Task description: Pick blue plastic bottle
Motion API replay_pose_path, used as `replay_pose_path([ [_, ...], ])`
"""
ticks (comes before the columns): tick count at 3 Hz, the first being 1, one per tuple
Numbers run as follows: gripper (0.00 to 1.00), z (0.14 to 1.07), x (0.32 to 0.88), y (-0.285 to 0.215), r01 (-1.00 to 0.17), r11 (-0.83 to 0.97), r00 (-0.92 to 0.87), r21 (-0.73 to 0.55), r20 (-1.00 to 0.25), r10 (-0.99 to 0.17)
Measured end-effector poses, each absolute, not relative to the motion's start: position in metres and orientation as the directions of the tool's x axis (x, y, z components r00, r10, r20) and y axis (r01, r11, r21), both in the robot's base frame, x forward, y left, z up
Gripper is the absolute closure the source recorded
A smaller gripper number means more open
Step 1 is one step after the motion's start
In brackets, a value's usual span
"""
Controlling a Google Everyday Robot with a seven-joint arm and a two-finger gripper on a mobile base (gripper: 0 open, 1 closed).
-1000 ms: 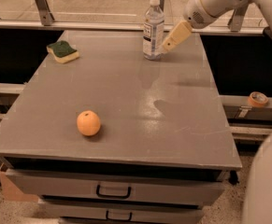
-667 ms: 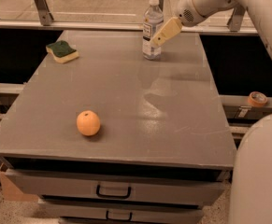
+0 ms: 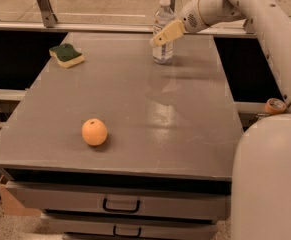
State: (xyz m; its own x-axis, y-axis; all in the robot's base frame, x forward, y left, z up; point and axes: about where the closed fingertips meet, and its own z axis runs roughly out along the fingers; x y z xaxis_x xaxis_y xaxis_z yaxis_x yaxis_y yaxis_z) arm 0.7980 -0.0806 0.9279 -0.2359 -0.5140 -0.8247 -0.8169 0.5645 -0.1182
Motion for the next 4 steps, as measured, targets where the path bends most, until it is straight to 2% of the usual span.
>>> replay_pose_path([
  [1,0.18,0.924,0.796,-0.067,-0.843,0.536,-0.253,-0.038,-0.852,-0.459],
  [3,0.65,0.943,0.771,-0.043,-0.906,0.423,-0.19,-0.001,-0.893,-0.409],
  [4,0.87,0.971,0.725,-0.008,-0.967,0.255,-0.087,-0.013,-0.922,-0.378],
])
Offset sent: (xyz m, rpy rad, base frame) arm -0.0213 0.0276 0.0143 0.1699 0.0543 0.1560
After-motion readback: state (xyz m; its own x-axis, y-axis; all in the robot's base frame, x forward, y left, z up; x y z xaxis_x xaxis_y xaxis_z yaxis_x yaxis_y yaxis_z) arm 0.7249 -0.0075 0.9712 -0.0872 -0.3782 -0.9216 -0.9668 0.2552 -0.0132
